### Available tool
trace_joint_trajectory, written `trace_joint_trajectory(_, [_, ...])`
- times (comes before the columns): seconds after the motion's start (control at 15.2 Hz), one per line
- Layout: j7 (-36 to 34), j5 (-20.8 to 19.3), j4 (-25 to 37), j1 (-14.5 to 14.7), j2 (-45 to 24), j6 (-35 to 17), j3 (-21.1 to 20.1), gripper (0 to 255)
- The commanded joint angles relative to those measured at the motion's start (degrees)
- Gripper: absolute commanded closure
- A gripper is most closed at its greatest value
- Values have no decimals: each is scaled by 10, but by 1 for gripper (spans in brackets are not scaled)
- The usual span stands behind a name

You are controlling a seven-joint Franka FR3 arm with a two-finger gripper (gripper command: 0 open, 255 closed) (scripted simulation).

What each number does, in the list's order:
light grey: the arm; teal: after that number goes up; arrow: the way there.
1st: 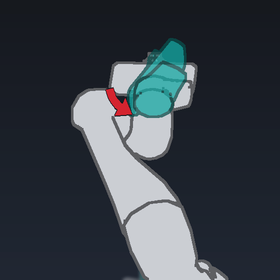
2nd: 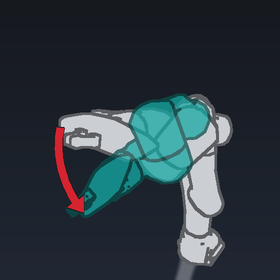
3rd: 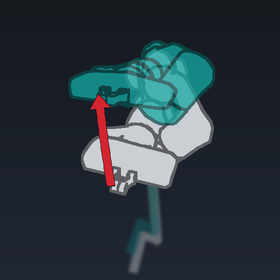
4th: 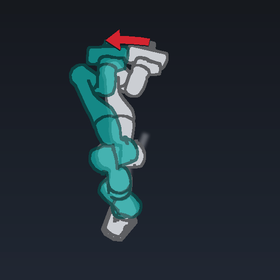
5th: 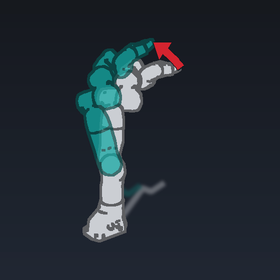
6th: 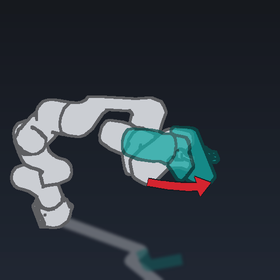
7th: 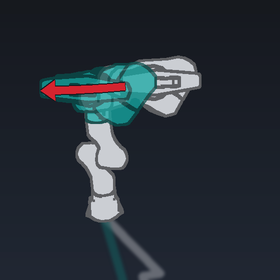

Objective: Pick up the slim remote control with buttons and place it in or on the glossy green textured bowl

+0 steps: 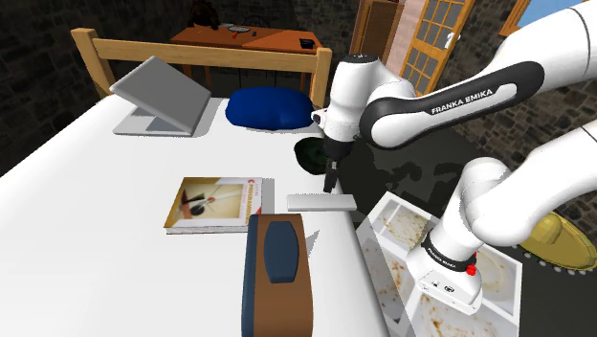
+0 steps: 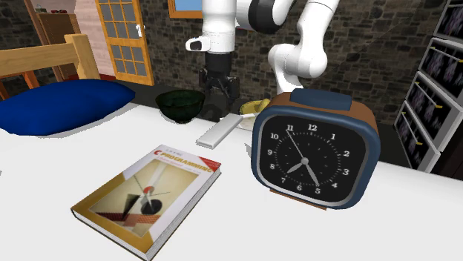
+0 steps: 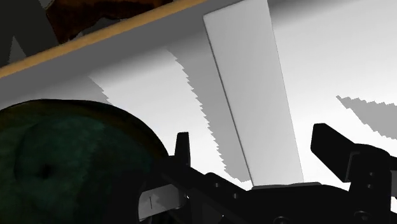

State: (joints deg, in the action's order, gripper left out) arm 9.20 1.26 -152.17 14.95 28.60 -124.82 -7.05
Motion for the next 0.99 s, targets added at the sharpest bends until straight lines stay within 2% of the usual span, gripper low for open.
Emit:
trace_joint_trajectory(0.0, [19,9,-17,16,-22,-34,-3,0])
trace_joint_trajectory(0.13, [29,15,-24,25,-35,-51,-6,0])
trace_joint_trajectory(0.59, [26,12,-51,22,-83,-126,-10,0])
trace_joint_trajectory(0.92, [26,12,-51,22,-83,-126,-10,0])
